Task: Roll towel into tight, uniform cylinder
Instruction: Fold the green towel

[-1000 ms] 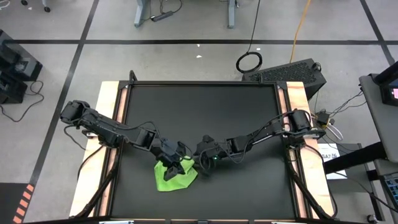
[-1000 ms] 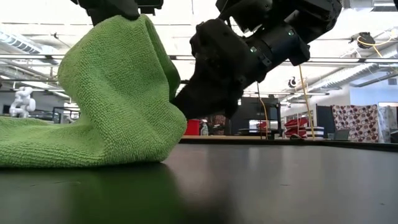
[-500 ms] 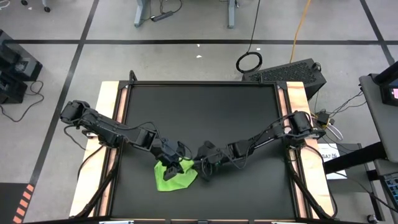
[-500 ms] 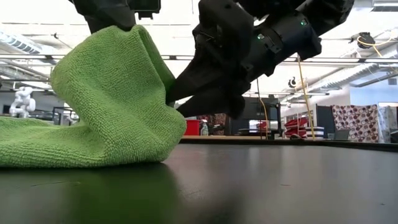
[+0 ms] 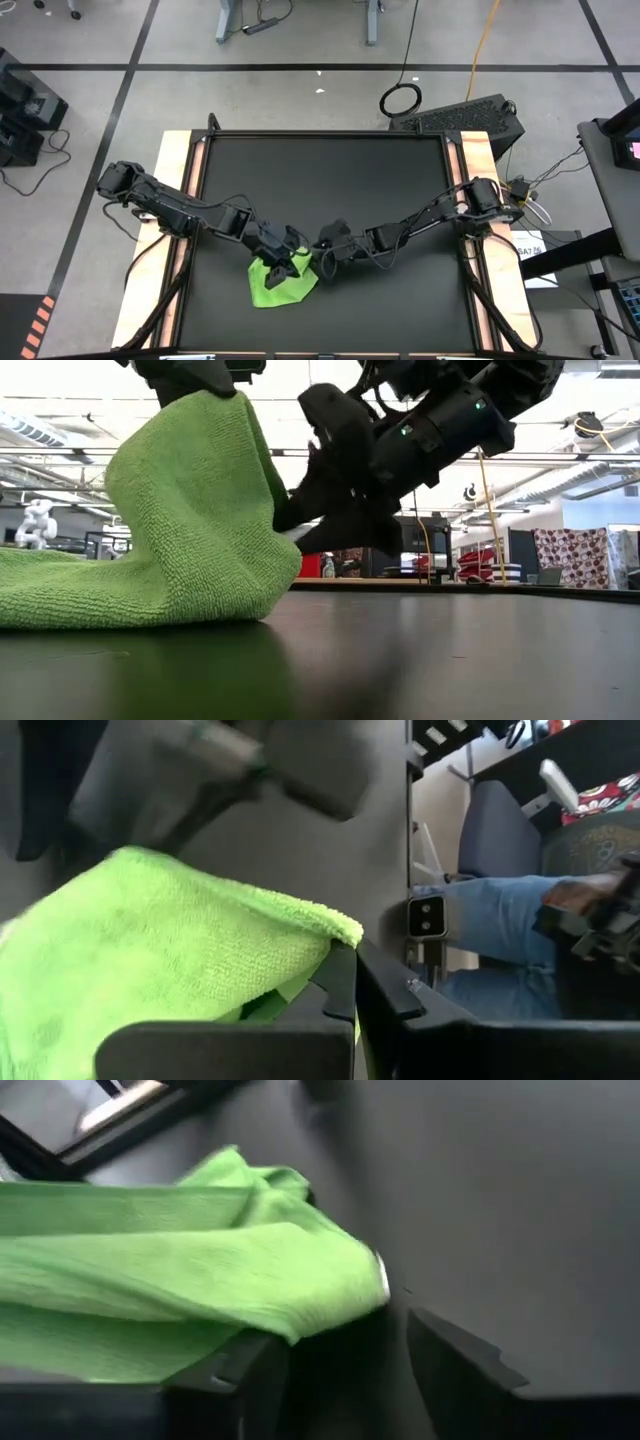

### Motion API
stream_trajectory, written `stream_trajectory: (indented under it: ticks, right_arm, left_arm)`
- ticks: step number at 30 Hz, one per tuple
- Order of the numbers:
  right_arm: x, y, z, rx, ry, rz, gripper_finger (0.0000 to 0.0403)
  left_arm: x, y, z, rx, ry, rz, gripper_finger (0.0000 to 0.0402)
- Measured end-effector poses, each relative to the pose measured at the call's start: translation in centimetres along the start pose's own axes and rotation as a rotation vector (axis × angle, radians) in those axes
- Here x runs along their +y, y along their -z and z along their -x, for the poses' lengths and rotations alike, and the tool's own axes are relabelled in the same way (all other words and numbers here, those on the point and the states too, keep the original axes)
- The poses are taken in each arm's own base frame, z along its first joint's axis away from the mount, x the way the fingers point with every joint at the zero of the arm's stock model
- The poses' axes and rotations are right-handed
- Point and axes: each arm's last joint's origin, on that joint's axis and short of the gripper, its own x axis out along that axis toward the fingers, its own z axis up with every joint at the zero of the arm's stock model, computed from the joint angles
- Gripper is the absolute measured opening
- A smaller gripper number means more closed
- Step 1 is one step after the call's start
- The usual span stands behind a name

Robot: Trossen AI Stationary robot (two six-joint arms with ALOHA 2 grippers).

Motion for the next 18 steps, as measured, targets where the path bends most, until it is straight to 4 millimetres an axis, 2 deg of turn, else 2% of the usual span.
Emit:
stream_trajectory:
  ticks: [3,7,8,15,18]
  right_arm:
    - [-0.7,-0.1,-0.2,0.039,0.010,0.038,0.0127]
    - [-1.0,-0.9,0.0,0.060,-0.045,0.090,0.0027]
    - [-0.9,-1.1,0.2,0.059,-0.064,0.099,0.0014]
    - [-0.7,-2.2,2.4,0.112,-0.037,0.146,0.0002]
    - [-0.6,-2.6,3.1,0.105,-0.036,0.185,0.0013]
  left_arm:
    - [-0.2,-0.2,0.0,-0.015,0.015,-0.006,0.0000]
    - [-0.3,-0.3,0.0,-0.021,0.033,-0.011,0.0000]
    - [-0.3,-0.3,0.0,-0.020,0.035,-0.011,0.0000]
    - [-0.3,-0.2,0.0,-0.017,0.034,-0.010,0.0000]
    - [-0.3,-0.2,0.0,-0.014,0.037,-0.010,0.0000]
